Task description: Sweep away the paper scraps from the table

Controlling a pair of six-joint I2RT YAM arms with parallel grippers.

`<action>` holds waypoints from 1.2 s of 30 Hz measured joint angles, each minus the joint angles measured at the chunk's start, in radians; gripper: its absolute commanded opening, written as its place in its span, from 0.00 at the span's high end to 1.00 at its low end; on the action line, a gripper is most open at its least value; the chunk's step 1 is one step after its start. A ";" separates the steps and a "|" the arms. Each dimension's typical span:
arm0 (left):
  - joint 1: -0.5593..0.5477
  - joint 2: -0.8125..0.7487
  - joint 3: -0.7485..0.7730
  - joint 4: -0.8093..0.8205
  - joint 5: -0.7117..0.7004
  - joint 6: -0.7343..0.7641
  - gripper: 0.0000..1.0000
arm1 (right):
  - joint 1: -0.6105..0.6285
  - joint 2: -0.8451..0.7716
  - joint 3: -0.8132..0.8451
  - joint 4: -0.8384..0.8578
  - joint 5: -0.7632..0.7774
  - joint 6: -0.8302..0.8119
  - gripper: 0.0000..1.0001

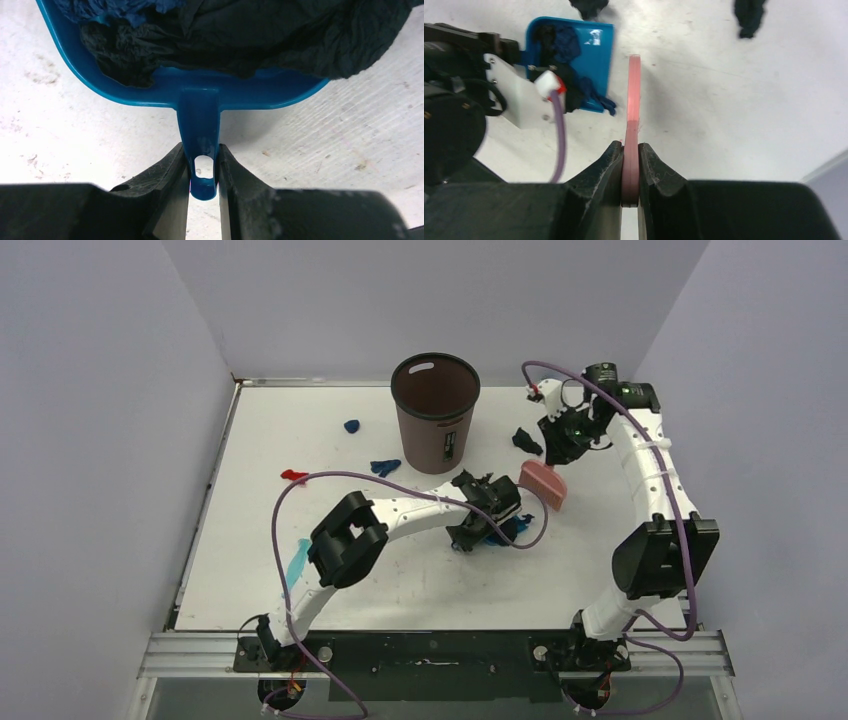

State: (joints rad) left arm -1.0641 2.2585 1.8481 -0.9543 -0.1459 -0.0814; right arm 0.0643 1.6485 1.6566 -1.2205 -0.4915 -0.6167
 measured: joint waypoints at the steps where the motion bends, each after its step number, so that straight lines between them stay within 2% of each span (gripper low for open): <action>1: 0.003 -0.017 -0.027 0.024 -0.012 -0.005 1.00 | -0.018 0.001 0.031 -0.011 0.006 -0.005 0.95; 6: 0.015 -0.067 -0.081 0.089 -0.048 -0.013 1.00 | -0.069 0.001 0.117 -0.026 0.032 -0.027 0.95; 13: 0.018 -0.097 -0.084 0.121 -0.058 -0.017 1.00 | -0.134 0.001 0.107 -0.005 0.044 -0.026 0.95; 17: 0.014 -0.131 -0.088 0.113 -0.052 -0.021 1.00 | -0.191 0.001 0.023 0.056 0.043 0.003 0.95; 24: -0.002 -0.235 -0.076 0.056 -0.048 -0.028 1.00 | -0.273 -0.031 -0.208 0.171 -0.047 0.101 0.95; 31: -0.009 -0.282 0.072 -0.072 -0.057 -0.021 1.00 | -0.279 -0.166 -0.393 0.333 -0.146 0.210 0.95; 36: 0.006 -0.298 0.172 -0.173 -0.085 -0.010 1.00 | -0.278 -0.188 -0.481 0.436 -0.204 0.274 0.95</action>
State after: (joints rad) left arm -1.0576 1.9610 2.0205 -1.1275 -0.2306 -0.0917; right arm -0.2138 1.4609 1.1755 -0.7845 -0.6956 -0.3424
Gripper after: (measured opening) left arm 0.219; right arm 0.130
